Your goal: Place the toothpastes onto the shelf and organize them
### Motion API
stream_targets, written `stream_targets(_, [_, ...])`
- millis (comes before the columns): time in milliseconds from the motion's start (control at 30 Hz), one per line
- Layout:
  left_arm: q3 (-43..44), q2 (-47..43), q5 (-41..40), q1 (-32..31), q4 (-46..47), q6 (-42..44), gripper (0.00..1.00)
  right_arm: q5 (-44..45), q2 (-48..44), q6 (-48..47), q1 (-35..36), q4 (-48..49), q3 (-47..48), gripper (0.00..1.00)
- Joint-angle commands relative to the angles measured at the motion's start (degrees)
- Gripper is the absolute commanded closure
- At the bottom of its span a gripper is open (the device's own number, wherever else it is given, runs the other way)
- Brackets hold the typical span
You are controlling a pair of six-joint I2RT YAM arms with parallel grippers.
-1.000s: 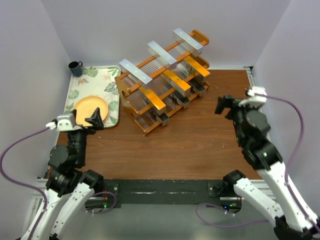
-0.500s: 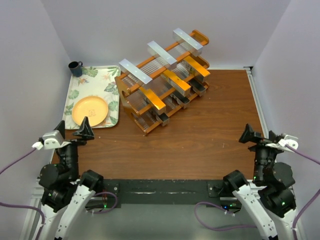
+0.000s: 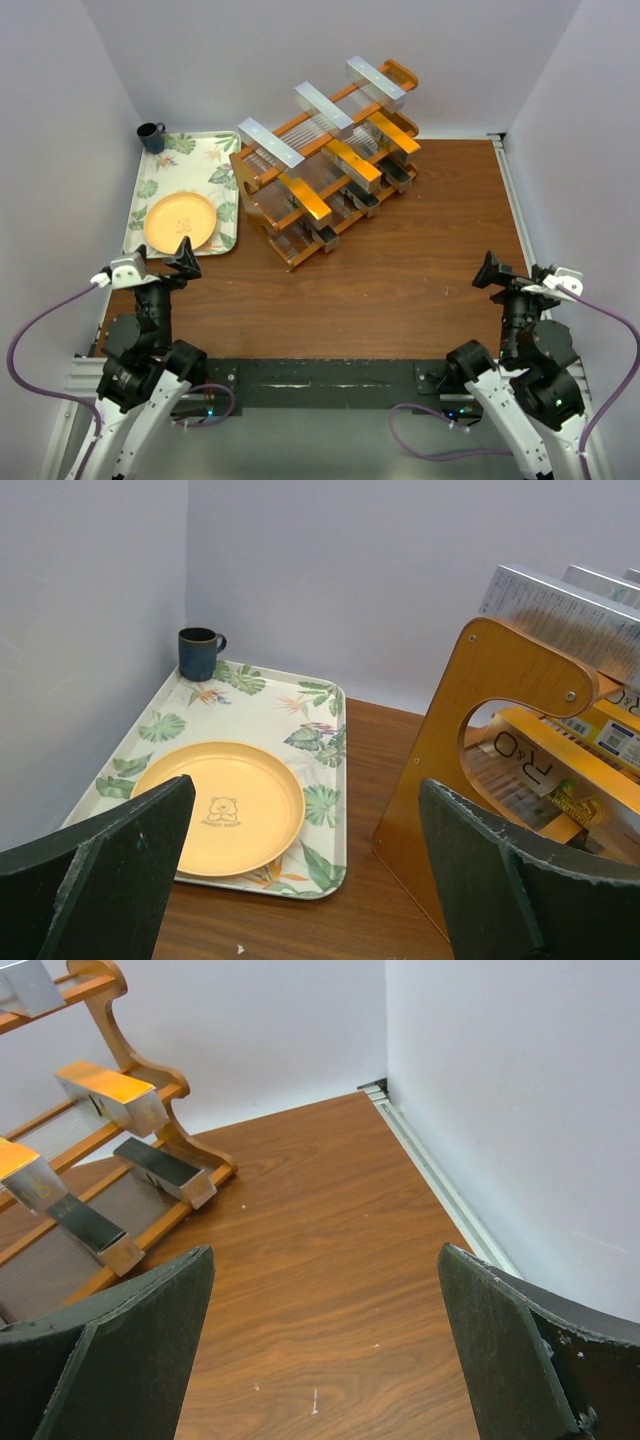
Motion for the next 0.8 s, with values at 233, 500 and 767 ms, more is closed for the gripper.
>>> stream_targets(233, [-0.5,-7.3,-2.6,0.9,2.1,-0.7,0.00,0.4,0.2,-0.1,-0.2,1.3,-0.4,0.02])
stream_targets(500, [-0.5,-7.3,-2.0,1.1,2.2,-0.5,0.00,-0.1,0.3,-0.1,-0.2,1.3,-0.3,0.02])
stream_targets(767, [0.0,-7.5,-0.6,1.3,1.8,-0.4,0.00,0.0,0.1,0.0,-0.2,1.2,-0.3,0.02])
